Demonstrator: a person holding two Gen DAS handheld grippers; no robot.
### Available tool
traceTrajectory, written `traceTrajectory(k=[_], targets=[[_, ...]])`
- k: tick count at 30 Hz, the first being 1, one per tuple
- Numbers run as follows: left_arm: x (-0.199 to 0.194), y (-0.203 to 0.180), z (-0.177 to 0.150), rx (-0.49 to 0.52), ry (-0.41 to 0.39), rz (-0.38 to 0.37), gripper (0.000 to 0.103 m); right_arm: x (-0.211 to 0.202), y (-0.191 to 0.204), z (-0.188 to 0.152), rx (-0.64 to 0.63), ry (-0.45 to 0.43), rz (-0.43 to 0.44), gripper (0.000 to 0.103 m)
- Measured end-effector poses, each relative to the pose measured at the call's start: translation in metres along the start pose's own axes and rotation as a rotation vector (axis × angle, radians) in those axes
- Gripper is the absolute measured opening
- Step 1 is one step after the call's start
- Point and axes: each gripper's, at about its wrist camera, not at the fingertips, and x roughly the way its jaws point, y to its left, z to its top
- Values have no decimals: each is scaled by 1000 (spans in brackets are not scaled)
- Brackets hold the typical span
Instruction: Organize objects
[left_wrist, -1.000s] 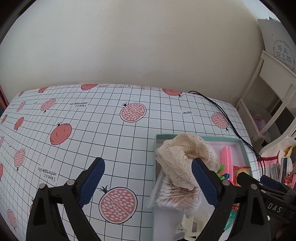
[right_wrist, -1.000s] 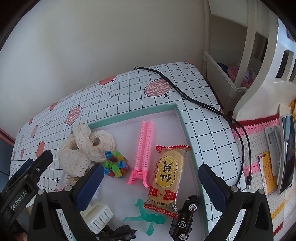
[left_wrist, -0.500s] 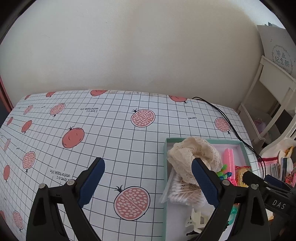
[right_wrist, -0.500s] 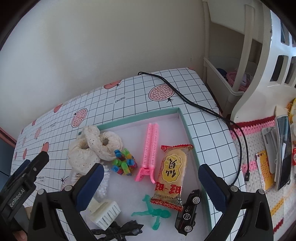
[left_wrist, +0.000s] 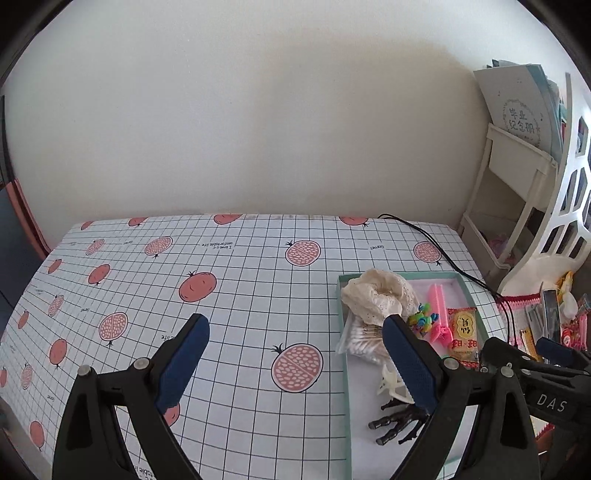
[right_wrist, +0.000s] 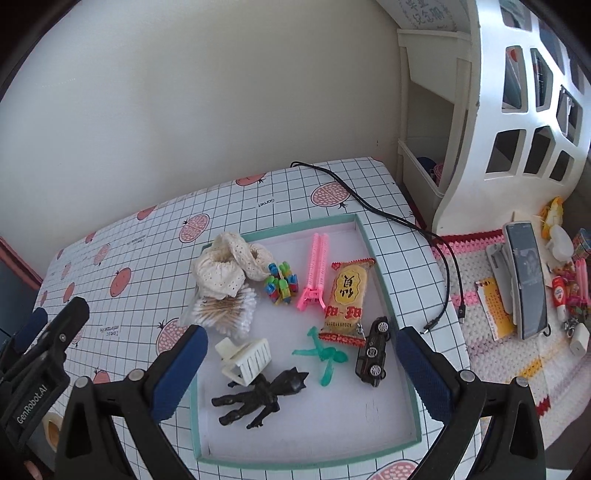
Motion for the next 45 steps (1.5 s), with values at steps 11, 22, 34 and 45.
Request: traceTrajectory(k=[11, 22, 34, 45], targets=[[-41, 31, -45, -47, -7, 2, 95, -26, 6, -56, -19, 1, -17, 103], [-51, 45, -104, -62, 30, 18, 95, -43, 19, -102, -46, -29, 5, 103], [-28, 61, -173, -99, 133, 43, 95, -28, 20, -153, -73, -24, -12, 103], [-9, 68, -213, -111, 221, 55, 95, 5, 18, -195, -71, 35, -15, 103]])
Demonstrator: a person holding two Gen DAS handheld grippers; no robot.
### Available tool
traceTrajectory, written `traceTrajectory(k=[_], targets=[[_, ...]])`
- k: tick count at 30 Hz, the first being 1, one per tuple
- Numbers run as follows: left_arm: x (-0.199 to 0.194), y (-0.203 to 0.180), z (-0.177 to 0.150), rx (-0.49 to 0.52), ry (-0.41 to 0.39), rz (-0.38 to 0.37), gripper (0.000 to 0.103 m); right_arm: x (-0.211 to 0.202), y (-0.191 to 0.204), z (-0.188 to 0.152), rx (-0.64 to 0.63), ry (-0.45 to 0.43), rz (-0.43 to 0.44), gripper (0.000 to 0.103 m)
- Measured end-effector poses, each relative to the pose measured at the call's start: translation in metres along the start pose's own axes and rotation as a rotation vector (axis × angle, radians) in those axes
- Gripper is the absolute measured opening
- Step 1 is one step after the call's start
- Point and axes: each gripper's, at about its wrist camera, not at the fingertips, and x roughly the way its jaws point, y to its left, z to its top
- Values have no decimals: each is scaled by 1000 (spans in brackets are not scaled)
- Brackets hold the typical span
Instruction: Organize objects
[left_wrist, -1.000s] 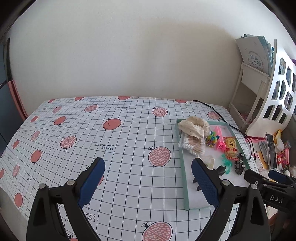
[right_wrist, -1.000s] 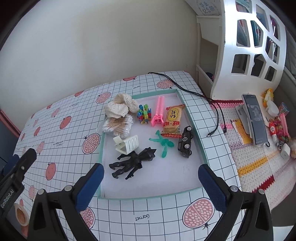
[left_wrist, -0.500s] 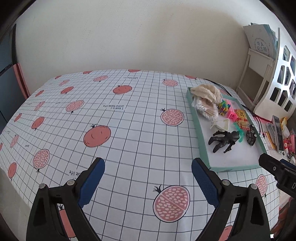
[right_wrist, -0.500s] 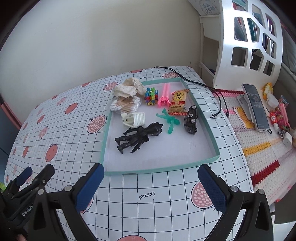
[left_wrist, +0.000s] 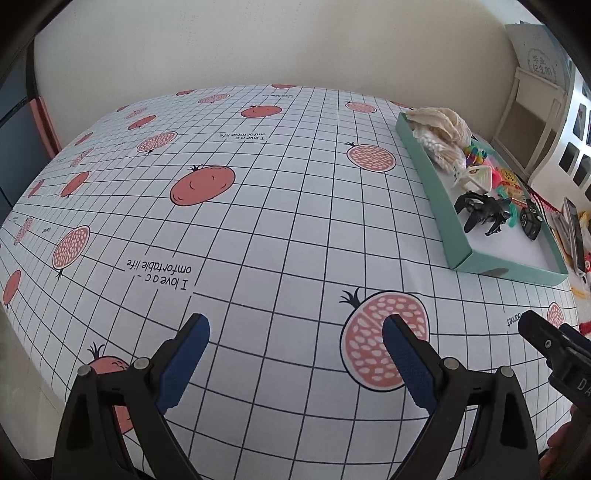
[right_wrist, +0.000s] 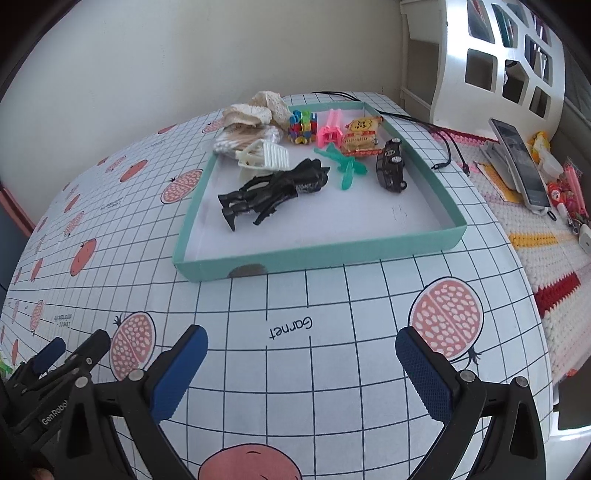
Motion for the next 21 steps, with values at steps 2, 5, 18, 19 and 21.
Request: traceTrajectory(k=[2, 5, 18, 19, 21], targets=[[1, 1, -1, 5, 2, 5, 95, 4, -2, -4, 6, 9, 0, 103], [4, 4, -1, -1, 8, 5, 95, 7, -4, -8, 11, 8, -6, 103], [11, 1, -5, 19, -23, 13, 95, 17, 4, -11, -48, -35, -31, 103], [13, 1, -5, 22, -23, 15, 95, 18, 5, -11, -55, -40, -35, 103], [14, -1, -5, 28, -29, 15, 95, 20, 7, -11, -66, -53, -45, 103]])
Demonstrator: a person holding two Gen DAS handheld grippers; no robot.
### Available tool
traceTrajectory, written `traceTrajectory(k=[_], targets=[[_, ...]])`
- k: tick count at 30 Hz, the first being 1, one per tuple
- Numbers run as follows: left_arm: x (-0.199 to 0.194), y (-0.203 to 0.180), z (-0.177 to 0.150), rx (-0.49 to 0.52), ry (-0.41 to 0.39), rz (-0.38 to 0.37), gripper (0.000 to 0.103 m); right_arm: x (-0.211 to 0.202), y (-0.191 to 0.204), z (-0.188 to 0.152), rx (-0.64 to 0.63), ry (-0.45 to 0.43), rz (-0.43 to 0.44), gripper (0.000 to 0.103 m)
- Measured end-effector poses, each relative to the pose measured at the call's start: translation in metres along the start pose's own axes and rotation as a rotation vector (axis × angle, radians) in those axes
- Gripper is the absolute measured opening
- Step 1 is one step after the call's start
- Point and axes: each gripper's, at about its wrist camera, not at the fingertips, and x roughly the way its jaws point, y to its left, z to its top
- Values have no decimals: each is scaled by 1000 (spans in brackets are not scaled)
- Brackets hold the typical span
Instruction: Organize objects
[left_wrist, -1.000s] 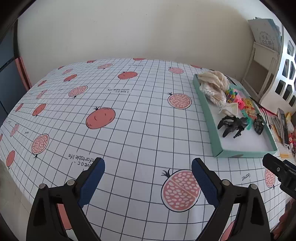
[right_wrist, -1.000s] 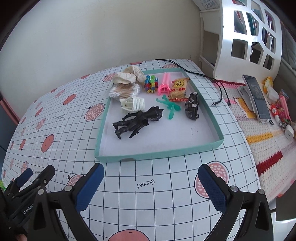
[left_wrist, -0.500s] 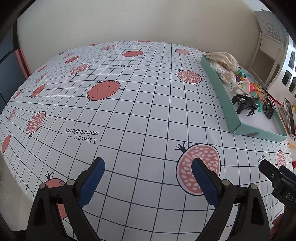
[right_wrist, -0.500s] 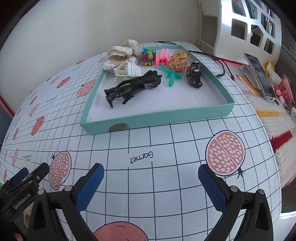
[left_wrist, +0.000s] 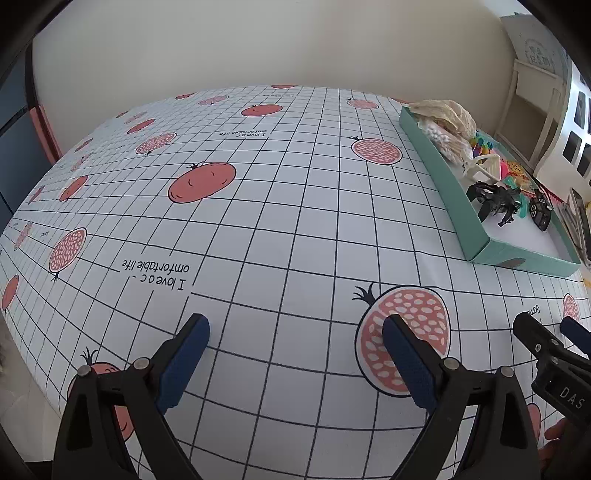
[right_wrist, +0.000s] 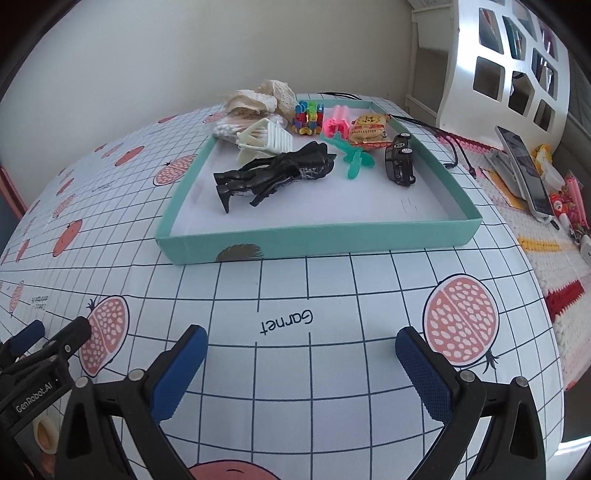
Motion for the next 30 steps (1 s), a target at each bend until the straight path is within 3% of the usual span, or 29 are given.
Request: traceTrajectory(k=[17, 30], targets=[[3, 0, 1, -9, -58, 2, 95, 5, -5, 2, 9, -33, -51, 103], [4, 1, 1, -14, -57, 2, 97, 5, -7, 1, 17, -47, -60, 103]])
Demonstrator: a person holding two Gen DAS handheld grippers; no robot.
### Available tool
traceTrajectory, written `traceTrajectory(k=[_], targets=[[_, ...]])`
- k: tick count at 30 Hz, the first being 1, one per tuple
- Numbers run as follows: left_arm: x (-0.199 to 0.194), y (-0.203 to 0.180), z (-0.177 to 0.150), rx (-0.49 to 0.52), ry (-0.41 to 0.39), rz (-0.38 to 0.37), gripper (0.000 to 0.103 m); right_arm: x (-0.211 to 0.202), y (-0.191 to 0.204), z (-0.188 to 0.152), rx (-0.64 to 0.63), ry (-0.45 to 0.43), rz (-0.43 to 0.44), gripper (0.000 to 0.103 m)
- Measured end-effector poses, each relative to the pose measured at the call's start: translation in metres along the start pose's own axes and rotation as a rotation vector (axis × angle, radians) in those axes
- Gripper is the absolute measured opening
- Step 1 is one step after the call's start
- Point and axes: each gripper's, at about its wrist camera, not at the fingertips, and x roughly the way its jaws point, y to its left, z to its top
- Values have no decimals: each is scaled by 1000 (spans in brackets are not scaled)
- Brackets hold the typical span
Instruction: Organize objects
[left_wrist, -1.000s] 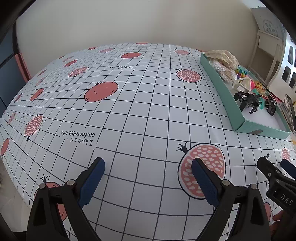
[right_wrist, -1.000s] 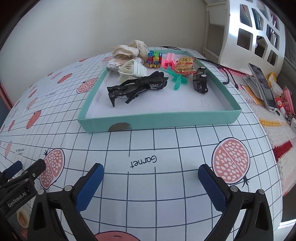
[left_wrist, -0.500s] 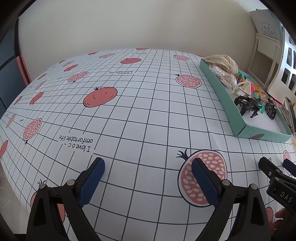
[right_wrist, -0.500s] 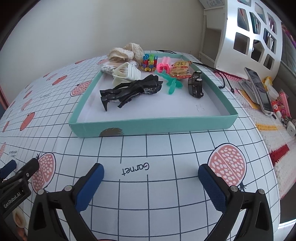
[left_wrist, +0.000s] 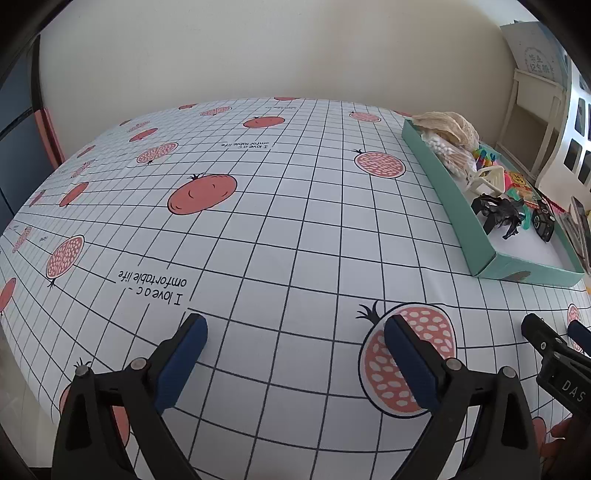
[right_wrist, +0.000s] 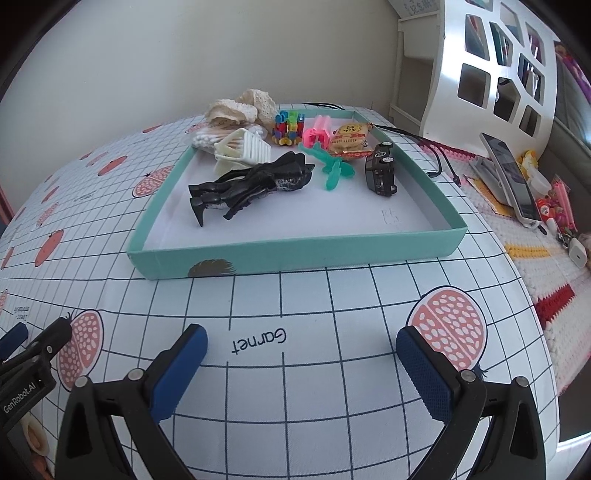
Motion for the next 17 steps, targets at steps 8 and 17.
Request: traceTrajectory(k=[8, 17], targets=[[1, -2, 0, -3, 5, -1, 99, 0, 0, 0, 2, -3, -3, 103], [1, -2, 0, -4, 5, -1, 99, 0, 0, 0, 1, -3, -2, 103]])
